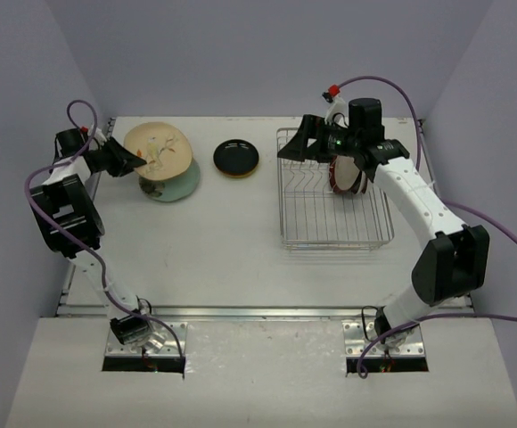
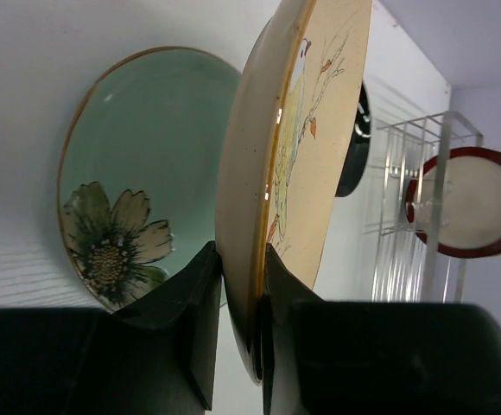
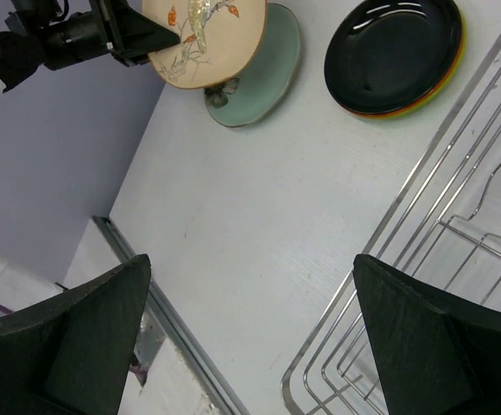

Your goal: Unload the plates from the dish rack

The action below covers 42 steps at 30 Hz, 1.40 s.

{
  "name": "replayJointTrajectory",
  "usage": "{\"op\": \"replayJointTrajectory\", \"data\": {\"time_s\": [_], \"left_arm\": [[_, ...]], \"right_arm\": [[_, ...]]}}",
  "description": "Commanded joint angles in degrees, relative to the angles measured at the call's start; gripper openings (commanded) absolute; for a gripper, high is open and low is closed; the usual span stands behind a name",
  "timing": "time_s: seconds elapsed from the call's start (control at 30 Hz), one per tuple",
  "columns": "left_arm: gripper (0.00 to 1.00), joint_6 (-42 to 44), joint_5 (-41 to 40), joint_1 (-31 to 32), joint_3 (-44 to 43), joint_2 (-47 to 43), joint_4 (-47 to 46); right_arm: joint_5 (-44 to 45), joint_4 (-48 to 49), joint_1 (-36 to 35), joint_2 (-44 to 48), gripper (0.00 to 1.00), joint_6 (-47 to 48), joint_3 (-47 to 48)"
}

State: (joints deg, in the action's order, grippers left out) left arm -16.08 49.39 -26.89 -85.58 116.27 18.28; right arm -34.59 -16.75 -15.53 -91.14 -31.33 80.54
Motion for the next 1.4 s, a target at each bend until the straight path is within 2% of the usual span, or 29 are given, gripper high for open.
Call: {"op": "replayJointTrajectory", "data": {"time_s": [0.0, 0.4, 0.5, 0.7, 0.83, 0.97, 1.13, 1.2, 1.27, 1.37], "left_arm": [[0.00, 1.5, 5.4, 1.5, -4.9, 1.7, 0.0], [0.01, 2.0, 6.7, 0.9, -2.2, 7.0, -0.7], [0.08, 2.5, 5.8, 0.7, -0.8, 6.8, -0.5], [0.40, 4.7, 2.7, -0.4, 0.1, 6.4, 2.5], [0.47, 5.9, 0.3, -1.0, 1.0, 5.0, 3.3], [0.56, 7.8, -5.7, -1.1, 0.8, 3.4, 5.5], [0.73, 13.1, -21.7, 0.1, -0.2, -1.8, 8.4], [0.76, 15.3, -30.9, 1.2, 0.0, -4.0, 8.6], [0.81, 17.0, -36.5, 2.6, 0.7, -6.0, 8.3], [0.82, 20.2, -43.7, 5.8, 2.6, -9.3, 6.7]], "right_arm": [[1.0, -0.2, 0.3, 2.2, 0.99, 2.4, -0.3], [0.3, -1.6, 0.5, 0.6, 0.99, 2.8, 0.9], [0.4, -2.0, 0.6, 0.4, 0.99, 2.8, 1.3], [0.3, -2.7, 0.6, 0.6, 0.99, 2.9, 1.8], [0.3, -2.9, 0.6, 1.1, 0.99, 3.0, 1.6], [1.0, -3.4, 0.6, 1.5, 0.99, 3.4, 1.6], [6.6, -5.8, 0.6, 1.4, 0.99, 5.1, 3.1], [11.2, -7.0, 0.6, 1.3, 0.99, 6.0, 3.9], [14.2, -7.3, 0.6, 1.3, 0.99, 6.5, 4.1], [18.3, -7.7, 0.5, 1.2, 0.99, 7.5, 4.0]]}}
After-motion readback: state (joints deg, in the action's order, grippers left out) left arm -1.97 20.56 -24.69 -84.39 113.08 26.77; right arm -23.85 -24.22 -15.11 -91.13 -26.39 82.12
